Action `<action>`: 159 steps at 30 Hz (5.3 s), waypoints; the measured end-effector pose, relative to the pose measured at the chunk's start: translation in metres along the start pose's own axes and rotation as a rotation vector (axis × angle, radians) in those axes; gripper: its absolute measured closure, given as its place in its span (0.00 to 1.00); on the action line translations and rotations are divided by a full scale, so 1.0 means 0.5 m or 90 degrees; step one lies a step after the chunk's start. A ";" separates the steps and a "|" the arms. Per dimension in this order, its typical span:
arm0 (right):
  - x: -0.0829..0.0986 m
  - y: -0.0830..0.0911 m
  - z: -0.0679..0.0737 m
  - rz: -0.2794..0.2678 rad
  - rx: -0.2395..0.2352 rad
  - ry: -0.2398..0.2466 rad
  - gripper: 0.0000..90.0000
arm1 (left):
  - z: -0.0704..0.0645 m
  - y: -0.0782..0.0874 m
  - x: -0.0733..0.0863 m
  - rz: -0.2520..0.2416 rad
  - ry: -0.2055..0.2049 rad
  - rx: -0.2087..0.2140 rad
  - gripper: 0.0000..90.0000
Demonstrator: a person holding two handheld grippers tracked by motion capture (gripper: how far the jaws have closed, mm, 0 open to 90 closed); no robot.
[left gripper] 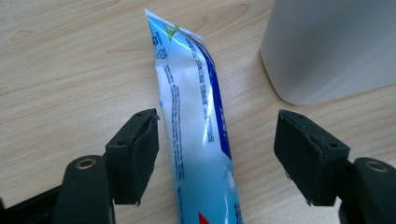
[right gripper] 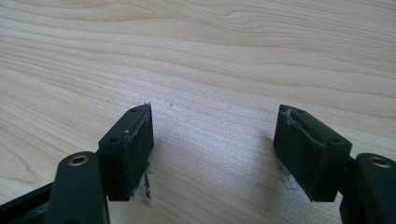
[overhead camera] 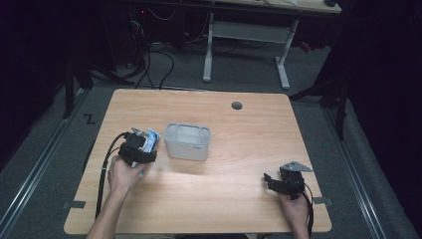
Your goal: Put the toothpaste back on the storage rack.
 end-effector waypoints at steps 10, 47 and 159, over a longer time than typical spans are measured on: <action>0.000 0.000 0.000 0.000 0.000 -0.001 0.32 | 0.011 -0.049 -0.017 0.044 -0.007 -0.017 0.38; 0.000 0.000 0.000 0.000 -0.001 0.000 0.32 | 0.044 -0.090 -0.014 0.108 0.029 -0.020 0.66; 0.000 0.000 0.002 0.001 -0.004 0.001 0.32 | 0.014 0.185 -0.131 -0.177 0.066 0.130 0.80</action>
Point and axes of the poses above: each handheld gripper's, and its own axes: y roughly backward along the jaws, x roughly out of its underside, z roughly to its left, the point moved 7 cm from there along -y, roughly forward along the jaws, and after that the axes turned 4 degrees about -z, right-handed, at the moved point
